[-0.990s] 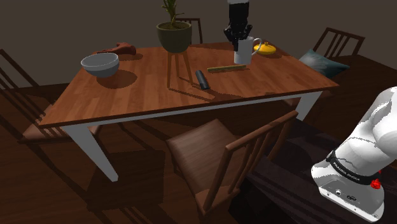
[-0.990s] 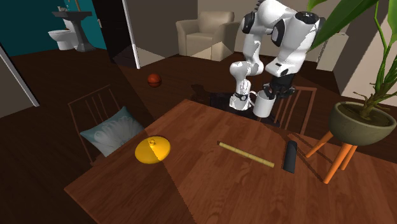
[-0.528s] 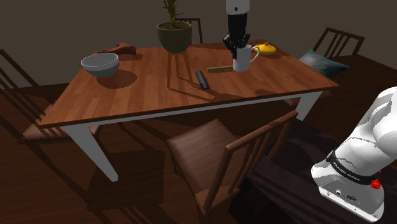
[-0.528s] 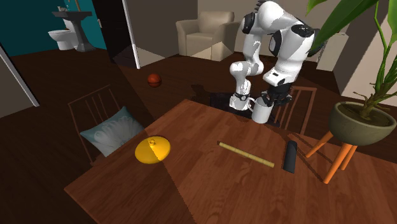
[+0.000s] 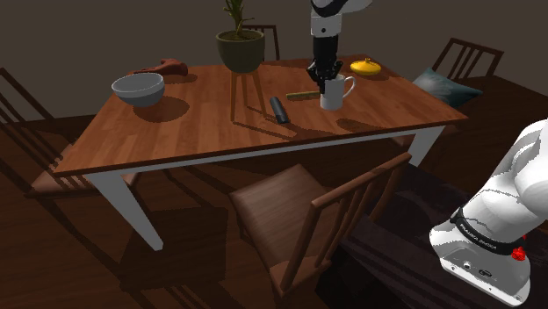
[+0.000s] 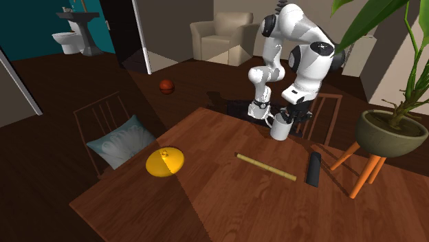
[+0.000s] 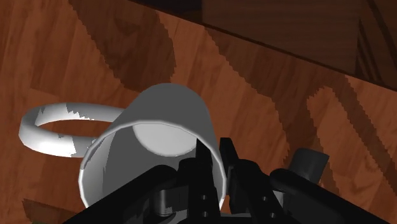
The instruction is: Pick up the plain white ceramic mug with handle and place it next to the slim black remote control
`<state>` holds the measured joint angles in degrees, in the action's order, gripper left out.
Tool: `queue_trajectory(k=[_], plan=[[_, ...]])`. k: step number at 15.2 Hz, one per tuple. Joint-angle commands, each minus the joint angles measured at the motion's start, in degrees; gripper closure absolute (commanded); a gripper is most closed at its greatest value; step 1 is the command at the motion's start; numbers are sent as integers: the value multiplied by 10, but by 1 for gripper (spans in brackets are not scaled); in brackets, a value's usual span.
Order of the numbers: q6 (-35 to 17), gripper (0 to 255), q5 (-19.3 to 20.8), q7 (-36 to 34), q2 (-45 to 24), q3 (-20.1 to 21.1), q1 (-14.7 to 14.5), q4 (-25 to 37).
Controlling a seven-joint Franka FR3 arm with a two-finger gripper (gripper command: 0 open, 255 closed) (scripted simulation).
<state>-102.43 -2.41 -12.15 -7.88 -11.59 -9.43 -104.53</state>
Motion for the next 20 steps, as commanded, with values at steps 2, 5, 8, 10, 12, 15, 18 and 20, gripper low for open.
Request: queue_trajectory(k=[2, 5, 8, 10, 12, 15, 18, 20], plan=[[-21, 255, -1, 2, -7, 0, 1, -14], [-42, 255, -3, 3, -13, 0, 1, -29], [-51, 255, -4, 4, -16, 0, 1, -35], [-51, 255, -4, 4, -16, 0, 1, -35], [-51, 255, -4, 4, -16, 0, 1, -35], [-51, 0, -4, 4, -16, 0, 1, -35], [-51, 0, -4, 4, -16, 0, 1, -35], [-51, 0, -4, 4, -16, 0, 1, -35]])
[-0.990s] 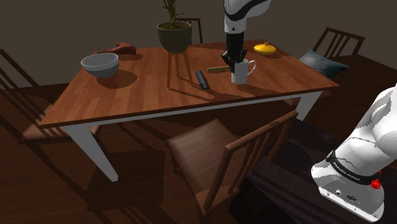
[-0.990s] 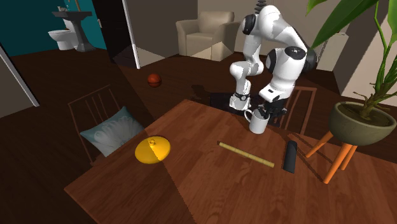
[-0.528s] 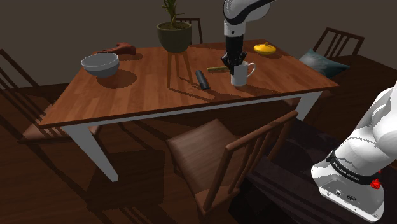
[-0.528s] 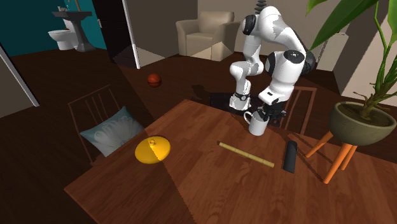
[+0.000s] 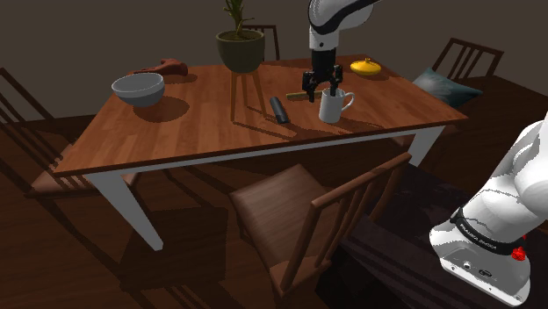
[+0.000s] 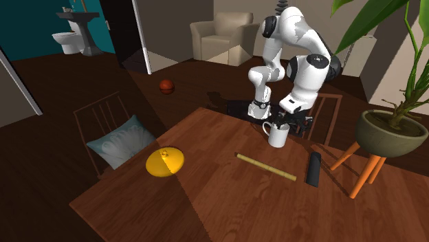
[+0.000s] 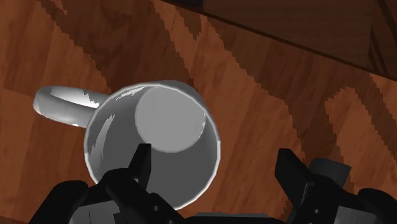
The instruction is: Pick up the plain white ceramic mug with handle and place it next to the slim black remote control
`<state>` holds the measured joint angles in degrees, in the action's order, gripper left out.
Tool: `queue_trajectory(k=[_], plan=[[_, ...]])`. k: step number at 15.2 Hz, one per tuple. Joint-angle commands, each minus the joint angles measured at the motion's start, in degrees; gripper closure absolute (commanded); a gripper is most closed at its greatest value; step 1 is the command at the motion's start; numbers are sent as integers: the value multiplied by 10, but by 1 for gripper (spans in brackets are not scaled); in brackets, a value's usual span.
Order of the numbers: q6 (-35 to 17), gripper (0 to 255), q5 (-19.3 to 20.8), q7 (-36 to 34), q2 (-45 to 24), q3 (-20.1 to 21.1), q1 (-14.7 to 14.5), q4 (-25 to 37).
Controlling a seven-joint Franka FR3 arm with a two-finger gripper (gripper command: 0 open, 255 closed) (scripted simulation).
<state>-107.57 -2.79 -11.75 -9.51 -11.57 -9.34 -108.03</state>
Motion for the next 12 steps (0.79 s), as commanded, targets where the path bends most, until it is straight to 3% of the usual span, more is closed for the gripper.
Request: queue_trajectory(k=[1, 4, 12], plan=[[19, 0, 1, -1, 2, 0, 0, 17], [72, 0, 2, -1, 3, -1, 1, 69], [72, 0, 2, -1, 3, -1, 1, 69]])
